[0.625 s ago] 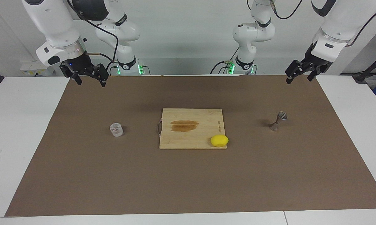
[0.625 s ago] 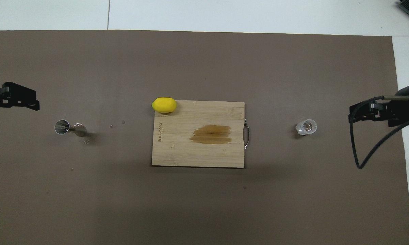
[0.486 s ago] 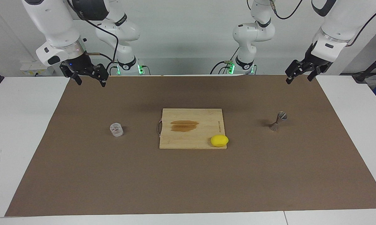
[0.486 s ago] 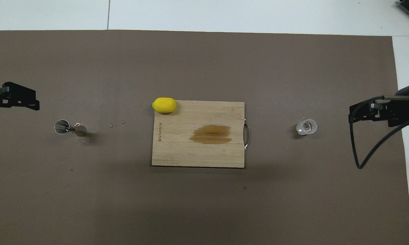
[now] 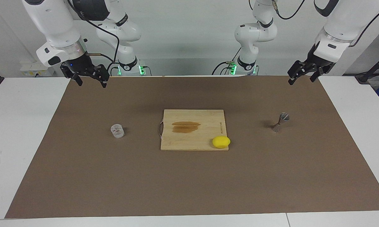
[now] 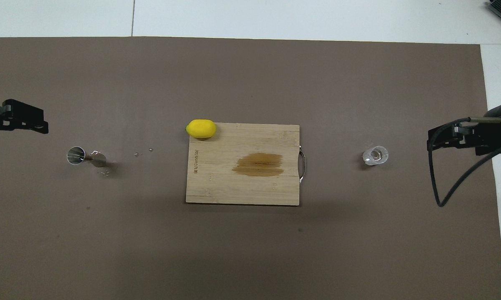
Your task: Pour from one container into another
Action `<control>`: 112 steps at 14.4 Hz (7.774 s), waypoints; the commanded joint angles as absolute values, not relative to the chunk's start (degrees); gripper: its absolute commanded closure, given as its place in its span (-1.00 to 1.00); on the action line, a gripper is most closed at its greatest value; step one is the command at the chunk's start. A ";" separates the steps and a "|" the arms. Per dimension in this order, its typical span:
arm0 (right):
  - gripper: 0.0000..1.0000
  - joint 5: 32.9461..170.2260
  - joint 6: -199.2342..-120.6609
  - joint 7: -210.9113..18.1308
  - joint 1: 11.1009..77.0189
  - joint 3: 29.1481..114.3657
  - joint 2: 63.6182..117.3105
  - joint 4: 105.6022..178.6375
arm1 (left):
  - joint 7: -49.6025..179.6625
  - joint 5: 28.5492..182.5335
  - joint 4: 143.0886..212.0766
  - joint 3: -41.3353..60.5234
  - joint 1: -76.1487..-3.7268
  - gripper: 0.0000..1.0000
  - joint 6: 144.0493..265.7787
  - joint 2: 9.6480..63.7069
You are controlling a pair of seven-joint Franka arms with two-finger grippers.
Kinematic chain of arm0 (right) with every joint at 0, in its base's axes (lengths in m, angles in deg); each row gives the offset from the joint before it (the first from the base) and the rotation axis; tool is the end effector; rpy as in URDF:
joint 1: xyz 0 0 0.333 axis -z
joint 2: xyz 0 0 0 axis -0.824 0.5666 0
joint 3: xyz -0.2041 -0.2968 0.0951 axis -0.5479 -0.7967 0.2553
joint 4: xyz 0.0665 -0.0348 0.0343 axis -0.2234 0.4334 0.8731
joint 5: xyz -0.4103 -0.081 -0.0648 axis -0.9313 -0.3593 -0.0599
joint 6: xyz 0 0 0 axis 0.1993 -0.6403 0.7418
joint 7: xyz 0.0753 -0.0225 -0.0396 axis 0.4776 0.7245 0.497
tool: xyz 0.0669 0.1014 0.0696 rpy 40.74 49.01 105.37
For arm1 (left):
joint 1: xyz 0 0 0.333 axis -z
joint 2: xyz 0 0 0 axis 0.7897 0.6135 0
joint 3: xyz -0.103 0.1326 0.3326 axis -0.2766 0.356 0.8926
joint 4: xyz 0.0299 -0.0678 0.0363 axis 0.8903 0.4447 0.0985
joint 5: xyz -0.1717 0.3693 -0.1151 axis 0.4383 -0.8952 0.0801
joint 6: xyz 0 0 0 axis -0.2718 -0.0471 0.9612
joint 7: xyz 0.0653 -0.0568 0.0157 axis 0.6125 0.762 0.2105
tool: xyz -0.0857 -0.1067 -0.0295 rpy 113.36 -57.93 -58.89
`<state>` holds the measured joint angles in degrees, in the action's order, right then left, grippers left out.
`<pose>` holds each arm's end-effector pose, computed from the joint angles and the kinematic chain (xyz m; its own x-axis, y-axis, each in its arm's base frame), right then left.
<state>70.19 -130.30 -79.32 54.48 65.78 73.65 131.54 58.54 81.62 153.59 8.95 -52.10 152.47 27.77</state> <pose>0.5675 0.0203 0.6349 0.9910 -0.1182 -0.0624 -0.1169 -0.9928 0.0247 0.5833 -0.0408 0.6737 0.9960 0.0894 -0.0094 0.0896 -0.9957 0.0226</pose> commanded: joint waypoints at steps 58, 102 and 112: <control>-1.00 69.77 -129.98 -80.39 55.05 66.14 73.28 131.53 | -28.78 131.97 180.35 8.93 -77.46 -1.00 169.90 27.93; -1.00 69.77 -129.98 -80.39 55.05 66.14 73.28 131.53 | -94.73 161.87 195.83 9.11 -84.23 -0.34 159.87 44.90; -1.00 69.77 -129.98 -80.39 55.05 66.14 73.28 131.53 | -94.55 163.29 192.57 9.02 -82.74 0.26 157.94 45.78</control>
